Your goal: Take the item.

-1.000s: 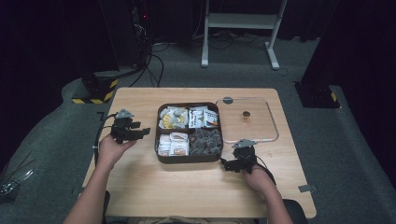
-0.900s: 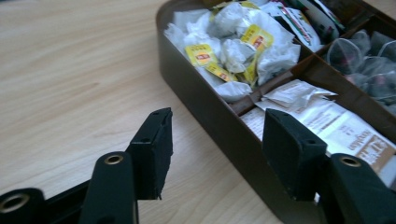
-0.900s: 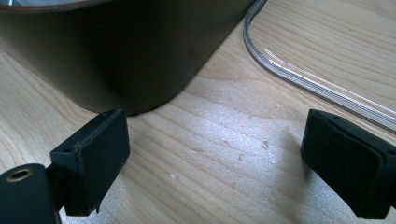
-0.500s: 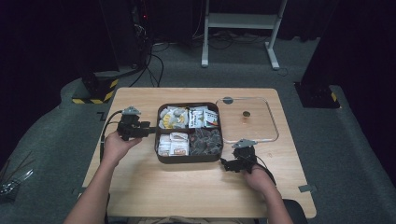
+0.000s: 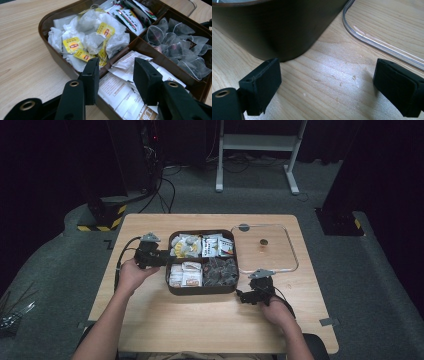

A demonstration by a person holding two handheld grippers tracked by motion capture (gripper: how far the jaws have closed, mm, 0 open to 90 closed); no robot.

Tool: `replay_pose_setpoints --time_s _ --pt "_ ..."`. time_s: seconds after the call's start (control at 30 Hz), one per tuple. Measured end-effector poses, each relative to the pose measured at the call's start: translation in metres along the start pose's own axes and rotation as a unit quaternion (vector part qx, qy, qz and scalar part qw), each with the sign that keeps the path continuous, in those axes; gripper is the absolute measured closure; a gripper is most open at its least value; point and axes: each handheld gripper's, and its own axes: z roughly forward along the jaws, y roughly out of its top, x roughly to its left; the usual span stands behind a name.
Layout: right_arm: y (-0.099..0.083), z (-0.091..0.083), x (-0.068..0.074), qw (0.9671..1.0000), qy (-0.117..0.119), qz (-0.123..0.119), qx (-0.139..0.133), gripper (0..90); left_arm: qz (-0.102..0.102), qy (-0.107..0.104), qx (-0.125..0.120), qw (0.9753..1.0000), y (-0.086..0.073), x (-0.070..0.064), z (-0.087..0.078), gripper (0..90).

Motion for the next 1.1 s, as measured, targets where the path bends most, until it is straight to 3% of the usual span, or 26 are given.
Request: replay_pose_setpoints --time_s 0.63,1.1 --pt "-0.001 -0.001 0.001 1.0 -0.003 0.004 0.001 8.0 0.033 -0.025 0.016 0.999 0.005 -0.013 0.03 61.7" --pt "-0.002 -0.003 0.002 1.0 -0.005 0.006 0.001 8.0 0.042 -0.046 0.028 0.9977 0.002 -0.018 0.048 63.4"
